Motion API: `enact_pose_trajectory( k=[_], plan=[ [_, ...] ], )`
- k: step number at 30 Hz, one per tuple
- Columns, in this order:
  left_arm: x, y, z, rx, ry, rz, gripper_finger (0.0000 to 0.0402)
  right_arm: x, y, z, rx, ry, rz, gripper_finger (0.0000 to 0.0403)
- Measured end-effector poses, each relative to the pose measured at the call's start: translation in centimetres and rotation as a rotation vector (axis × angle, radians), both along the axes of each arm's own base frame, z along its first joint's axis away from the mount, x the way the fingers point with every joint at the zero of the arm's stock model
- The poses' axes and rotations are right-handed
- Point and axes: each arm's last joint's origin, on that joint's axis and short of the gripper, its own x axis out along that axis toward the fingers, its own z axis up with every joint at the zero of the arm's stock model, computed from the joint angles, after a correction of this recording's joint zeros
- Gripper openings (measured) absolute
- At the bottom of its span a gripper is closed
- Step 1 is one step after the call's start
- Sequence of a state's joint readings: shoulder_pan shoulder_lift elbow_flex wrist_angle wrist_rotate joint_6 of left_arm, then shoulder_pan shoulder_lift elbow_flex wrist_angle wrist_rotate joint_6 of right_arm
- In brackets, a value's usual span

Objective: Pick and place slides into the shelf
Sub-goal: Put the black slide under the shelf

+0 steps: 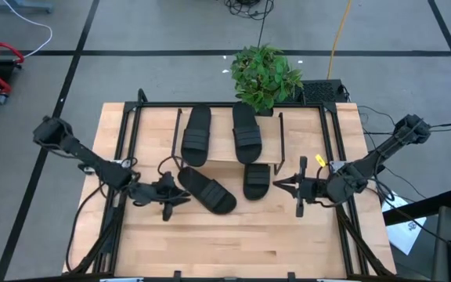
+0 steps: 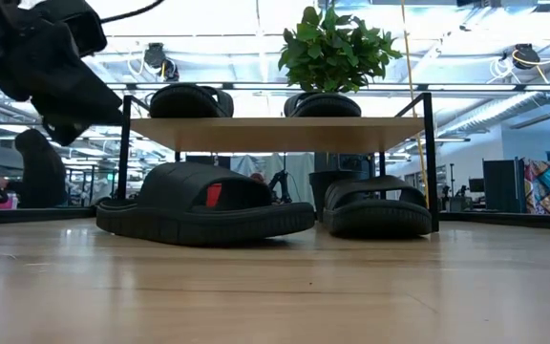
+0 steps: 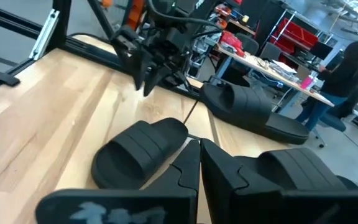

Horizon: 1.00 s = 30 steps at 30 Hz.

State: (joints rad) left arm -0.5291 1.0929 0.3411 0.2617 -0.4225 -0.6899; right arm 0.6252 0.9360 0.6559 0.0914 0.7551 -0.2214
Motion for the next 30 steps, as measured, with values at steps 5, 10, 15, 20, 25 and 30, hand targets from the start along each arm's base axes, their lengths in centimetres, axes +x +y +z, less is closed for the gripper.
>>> enact_pose_trajectory(
  k=[5,10,15,20,25,30],
  plan=[
    [0.5,0.4,-0.7,0.014,0.046,-0.034,0.0183,0.1,-0.4,-0.4,0.013,0.003,-0.022,0.0006],
    [1.3,0.8,-1.6,0.054,0.076,-0.012,0.0295,0.2,-0.7,-1.0,0.008,0.015,-0.037,0.0006],
    [2.1,1.1,-2.6,0.043,0.099,-0.002,0.0365,0.3,-0.7,-0.8,0.024,-0.004,-0.040,0.0006],
    [3.2,1.0,-3.3,0.016,0.088,-0.010,0.0370,0.3,-0.7,-0.7,0.028,-0.016,-0.039,0.0006],
    [5.2,0.8,-3.5,0.049,0.103,-0.003,0.0343,0.3,-0.6,-0.6,0.031,-0.021,-0.038,0.0006],
    [7.2,0.9,-3.6,0.065,0.115,0.025,0.0312,0.3,-0.6,-0.6,0.031,-0.021,-0.038,0.0006]
  ],
)
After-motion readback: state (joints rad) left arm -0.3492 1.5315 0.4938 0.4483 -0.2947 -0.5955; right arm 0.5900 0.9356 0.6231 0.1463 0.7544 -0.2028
